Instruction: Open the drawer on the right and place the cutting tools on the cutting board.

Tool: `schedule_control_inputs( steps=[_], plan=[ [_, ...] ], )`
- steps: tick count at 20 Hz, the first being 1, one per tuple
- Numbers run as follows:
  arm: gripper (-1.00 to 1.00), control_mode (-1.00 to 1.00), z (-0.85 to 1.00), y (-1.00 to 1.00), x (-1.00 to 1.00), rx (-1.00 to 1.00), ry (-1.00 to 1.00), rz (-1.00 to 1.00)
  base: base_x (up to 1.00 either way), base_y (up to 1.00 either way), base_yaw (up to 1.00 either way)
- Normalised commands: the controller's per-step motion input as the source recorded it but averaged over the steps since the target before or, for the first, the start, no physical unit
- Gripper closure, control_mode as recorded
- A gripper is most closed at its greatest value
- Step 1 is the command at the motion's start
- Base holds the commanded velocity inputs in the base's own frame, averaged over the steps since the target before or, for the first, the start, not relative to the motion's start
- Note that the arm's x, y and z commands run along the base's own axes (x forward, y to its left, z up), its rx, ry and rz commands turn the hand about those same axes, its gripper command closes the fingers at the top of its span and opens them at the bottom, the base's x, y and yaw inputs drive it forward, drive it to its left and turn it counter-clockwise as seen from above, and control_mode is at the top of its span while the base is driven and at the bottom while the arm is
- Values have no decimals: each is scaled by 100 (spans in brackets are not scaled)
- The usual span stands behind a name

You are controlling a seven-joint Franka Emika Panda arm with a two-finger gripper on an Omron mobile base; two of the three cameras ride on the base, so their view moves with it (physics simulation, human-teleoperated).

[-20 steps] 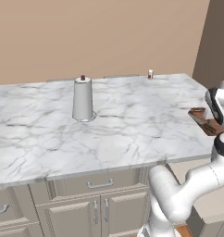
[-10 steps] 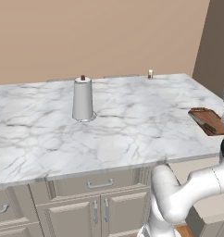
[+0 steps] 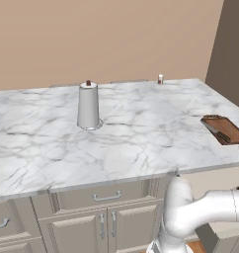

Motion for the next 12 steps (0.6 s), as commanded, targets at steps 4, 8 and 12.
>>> schedule_control_inputs(
  steps=[4, 8, 12],
  plan=[
    [-100, -100, -31, 29, -91, -1, -4, 1, 0, 0, 0],
    [-100, -100, -29, 69, -54, -5, 0, 4, 0, 0, 0],
    [-100, -100, -34, 74, -19, -3, 0, 6, 0, 0, 0]
  ],
)
